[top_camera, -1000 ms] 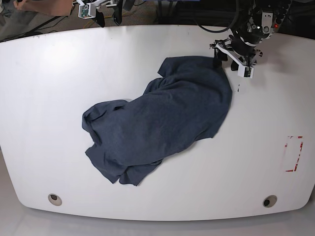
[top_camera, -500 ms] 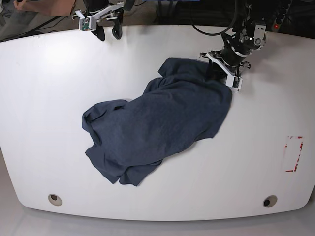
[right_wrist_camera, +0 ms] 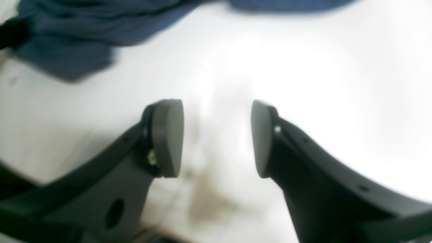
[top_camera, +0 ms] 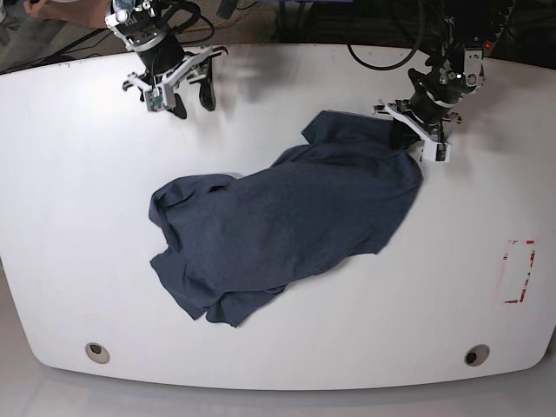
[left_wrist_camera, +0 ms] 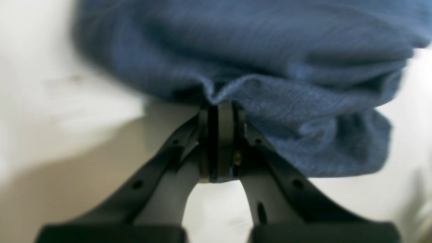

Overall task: Fold the T-shirt properly
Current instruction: 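Reach the right gripper to the opposite shirt edge and grasp it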

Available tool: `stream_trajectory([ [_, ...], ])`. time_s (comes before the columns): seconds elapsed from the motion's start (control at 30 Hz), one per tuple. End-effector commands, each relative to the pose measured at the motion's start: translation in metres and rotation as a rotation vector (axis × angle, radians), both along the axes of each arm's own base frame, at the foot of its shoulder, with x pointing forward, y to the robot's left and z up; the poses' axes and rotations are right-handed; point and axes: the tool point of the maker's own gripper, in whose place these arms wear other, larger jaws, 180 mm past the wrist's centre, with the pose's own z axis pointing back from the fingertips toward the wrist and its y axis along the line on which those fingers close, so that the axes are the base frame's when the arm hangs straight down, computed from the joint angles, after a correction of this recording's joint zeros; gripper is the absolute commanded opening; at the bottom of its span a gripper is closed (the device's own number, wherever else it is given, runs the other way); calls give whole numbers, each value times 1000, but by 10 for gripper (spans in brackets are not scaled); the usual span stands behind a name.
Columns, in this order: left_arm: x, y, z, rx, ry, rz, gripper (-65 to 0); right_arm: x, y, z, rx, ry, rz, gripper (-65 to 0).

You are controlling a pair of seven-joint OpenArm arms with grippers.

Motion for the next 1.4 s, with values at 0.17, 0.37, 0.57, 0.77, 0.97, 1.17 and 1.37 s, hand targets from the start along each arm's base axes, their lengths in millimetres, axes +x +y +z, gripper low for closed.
stream_trajectory([
  [0.17, -15, 70, 14, 126, 17, 136, -650, 60, 14, 30, -53, -74, 139, -344],
  [0.37, -28, 120, 25, 203, 17, 225, -650, 116, 16, 61, -142, -120, 202, -344],
  [0.57, -42, 142, 29, 230, 28, 278, -650, 167, 35, 80, -207, -130, 309, -344],
  [0.77, -48, 154, 31, 246, 33, 305, -650, 206, 66, 69, -196, -78, 415, -342],
  [0.97, -49, 154, 31, 246, 32, 308, -650, 235, 92, 49, -170, 22, 485, -341],
  [1.17, -46, 153, 35, 247, 21, 305, -650, 255, 121, 37, -91, 74, 520, -214],
  [1.37, -44, 150, 38, 248, 10, 296, -650, 259, 140, 20, -11, 127, 529, -166],
])
